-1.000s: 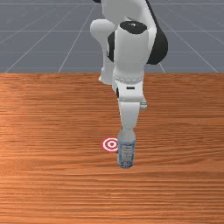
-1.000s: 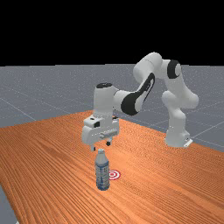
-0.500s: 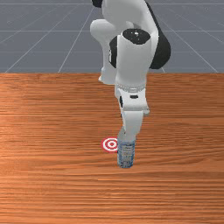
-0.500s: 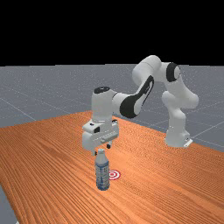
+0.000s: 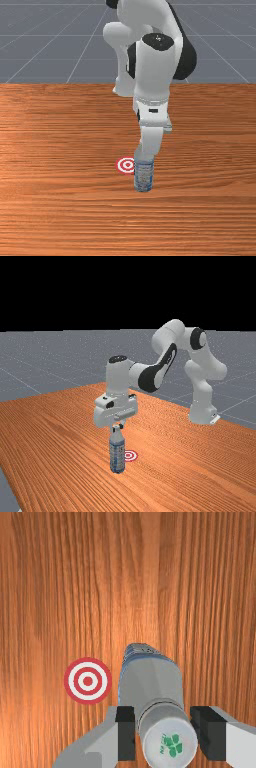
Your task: Pick up the bottle and put it on the marker
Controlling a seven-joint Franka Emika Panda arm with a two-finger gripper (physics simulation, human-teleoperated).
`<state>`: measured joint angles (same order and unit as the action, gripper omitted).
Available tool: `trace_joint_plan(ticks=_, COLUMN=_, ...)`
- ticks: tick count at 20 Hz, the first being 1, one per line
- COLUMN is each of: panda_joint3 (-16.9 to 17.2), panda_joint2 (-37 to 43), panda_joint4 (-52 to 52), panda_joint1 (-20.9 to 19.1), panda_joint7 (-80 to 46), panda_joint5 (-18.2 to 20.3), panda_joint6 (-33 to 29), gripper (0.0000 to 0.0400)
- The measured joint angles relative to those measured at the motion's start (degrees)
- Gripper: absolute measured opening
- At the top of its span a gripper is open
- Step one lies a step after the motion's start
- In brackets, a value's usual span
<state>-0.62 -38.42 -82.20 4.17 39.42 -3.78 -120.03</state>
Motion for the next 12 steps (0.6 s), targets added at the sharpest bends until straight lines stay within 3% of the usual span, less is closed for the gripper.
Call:
trace_joint_plan(ticks=5, panda_joint3=3.01, panda_joint2=-0.01, panda_joint4=0.26, panda_joint1=-0.36, panda_joint7=-12.22, panda_joint5=2.79, panda_joint6=0.71, gripper=0.0164)
trace_joint_plan(ticks=9, panda_joint3=1.80, panda_joint2=0.60, panda_joint4=-0.28, panda_joint1=-4.61, panda_joint7=2.03, panda_joint5=1.27, panda_joint6=-0.17, gripper=0.0155)
trace_joint_plan(ticks=12, panda_joint3=1.71, panda_joint2=1.41, panda_joint4=-1.63, panda_joint1=-4.84, panda_joint7=2.87, panda_joint5=1.10, panda_joint6=-1.57, gripper=0.0151)
